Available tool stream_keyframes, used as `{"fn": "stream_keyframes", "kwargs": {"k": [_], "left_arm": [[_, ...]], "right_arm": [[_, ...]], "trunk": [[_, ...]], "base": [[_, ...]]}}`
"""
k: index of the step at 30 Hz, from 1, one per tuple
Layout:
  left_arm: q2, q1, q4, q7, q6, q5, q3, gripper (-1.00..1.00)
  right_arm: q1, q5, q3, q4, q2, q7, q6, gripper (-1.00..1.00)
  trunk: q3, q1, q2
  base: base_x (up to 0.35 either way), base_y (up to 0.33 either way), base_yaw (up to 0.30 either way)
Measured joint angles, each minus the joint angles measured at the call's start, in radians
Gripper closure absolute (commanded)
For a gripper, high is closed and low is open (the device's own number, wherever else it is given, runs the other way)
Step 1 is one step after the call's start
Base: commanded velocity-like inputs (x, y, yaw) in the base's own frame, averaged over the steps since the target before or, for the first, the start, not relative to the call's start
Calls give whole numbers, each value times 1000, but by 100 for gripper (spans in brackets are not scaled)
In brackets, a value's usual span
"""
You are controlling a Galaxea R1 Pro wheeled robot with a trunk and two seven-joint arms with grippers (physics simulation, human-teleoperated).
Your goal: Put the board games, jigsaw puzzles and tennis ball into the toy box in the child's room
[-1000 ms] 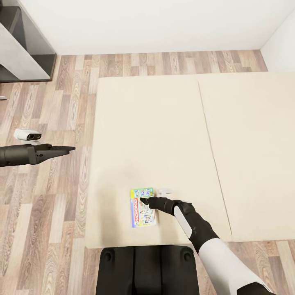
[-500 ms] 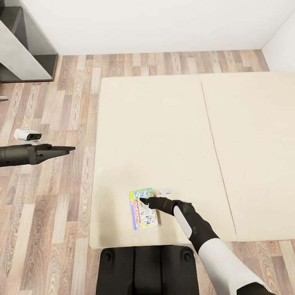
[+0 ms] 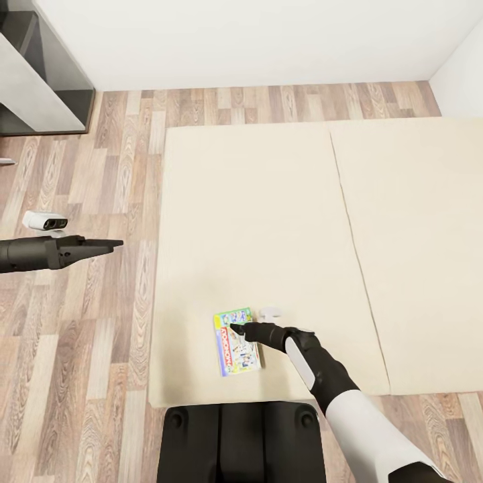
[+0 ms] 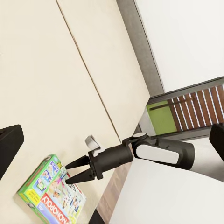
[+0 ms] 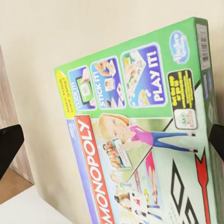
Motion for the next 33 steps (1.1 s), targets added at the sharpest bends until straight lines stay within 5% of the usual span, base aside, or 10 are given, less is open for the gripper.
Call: {"fn": "stream_keyframes", "kwargs": {"k": [33], "left_arm": [[1, 0, 0, -1, 0, 0, 0, -100]], "right_arm": [[1, -20, 2, 1, -3, 4, 13, -100]], "trunk": [[0, 0, 0]], "base": [[0, 9, 0]]}}
